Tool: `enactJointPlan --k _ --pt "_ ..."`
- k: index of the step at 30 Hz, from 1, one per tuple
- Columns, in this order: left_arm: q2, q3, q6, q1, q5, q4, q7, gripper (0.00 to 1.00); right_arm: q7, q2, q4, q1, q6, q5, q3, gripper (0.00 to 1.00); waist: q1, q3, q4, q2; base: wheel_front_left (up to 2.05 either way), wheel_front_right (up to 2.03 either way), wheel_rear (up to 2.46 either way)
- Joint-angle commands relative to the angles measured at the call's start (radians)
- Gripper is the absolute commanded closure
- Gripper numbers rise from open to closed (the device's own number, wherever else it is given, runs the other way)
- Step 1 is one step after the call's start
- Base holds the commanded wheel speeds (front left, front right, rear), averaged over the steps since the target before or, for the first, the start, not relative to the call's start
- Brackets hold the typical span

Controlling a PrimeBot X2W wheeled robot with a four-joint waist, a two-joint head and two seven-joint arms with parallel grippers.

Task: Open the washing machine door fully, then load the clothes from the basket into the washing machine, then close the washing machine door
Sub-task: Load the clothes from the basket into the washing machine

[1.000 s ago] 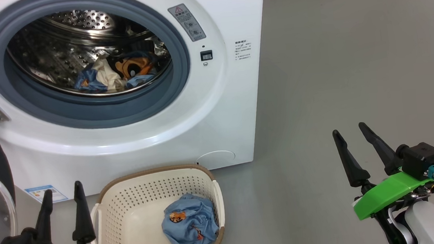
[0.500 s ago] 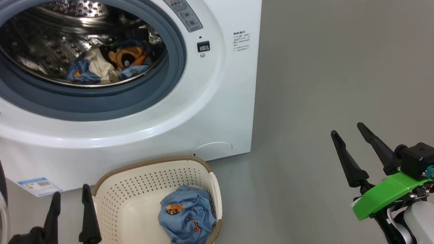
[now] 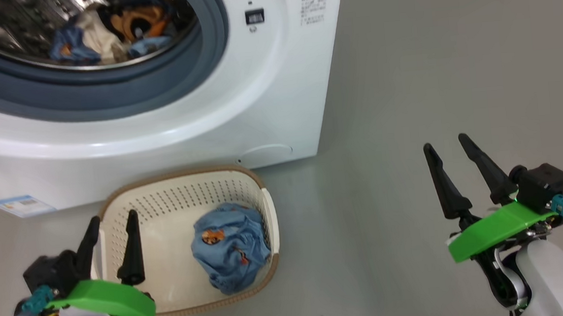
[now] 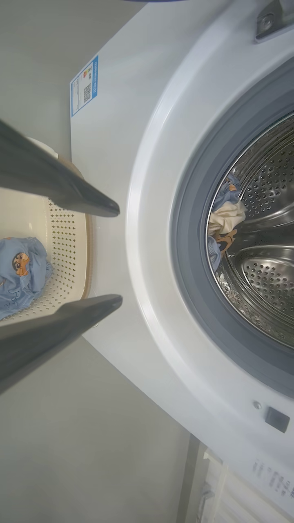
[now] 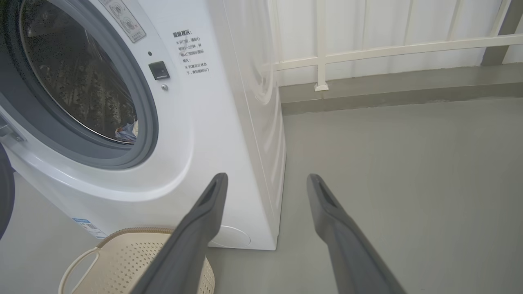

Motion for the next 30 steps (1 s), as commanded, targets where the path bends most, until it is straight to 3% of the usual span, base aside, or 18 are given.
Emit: enactJointPlan --k 1,12,30 --pt "0.027 0.03 -0.006 -0.041 0.01 0.0 -0.003 0.0 -0.008 0.001 -0.026 -0.021 0.004 -0.016 0.01 0.0 -0.0001 0.059 -0.015 0.0 0.0 0.0 0.0" --pt "0.049 0.007 -0.045 -0.164 0.012 0.156 -0.007 0.0 -0.008 0.044 -0.052 -0.079 0.004 -0.026 -0.001 0.0 -0.0001 0.203 -0.061 0.0 0.0 0.0 0.0" --pt "0.065 -0.098 -0.089 -0.428 0.03 0.467 0.072 0.0 -0.008 0.081 -0.087 -0.177 0.004 -0.054 -0.005 0.0 -0.0001 0.448 -0.106 0.0 0.0 0.0 0.0"
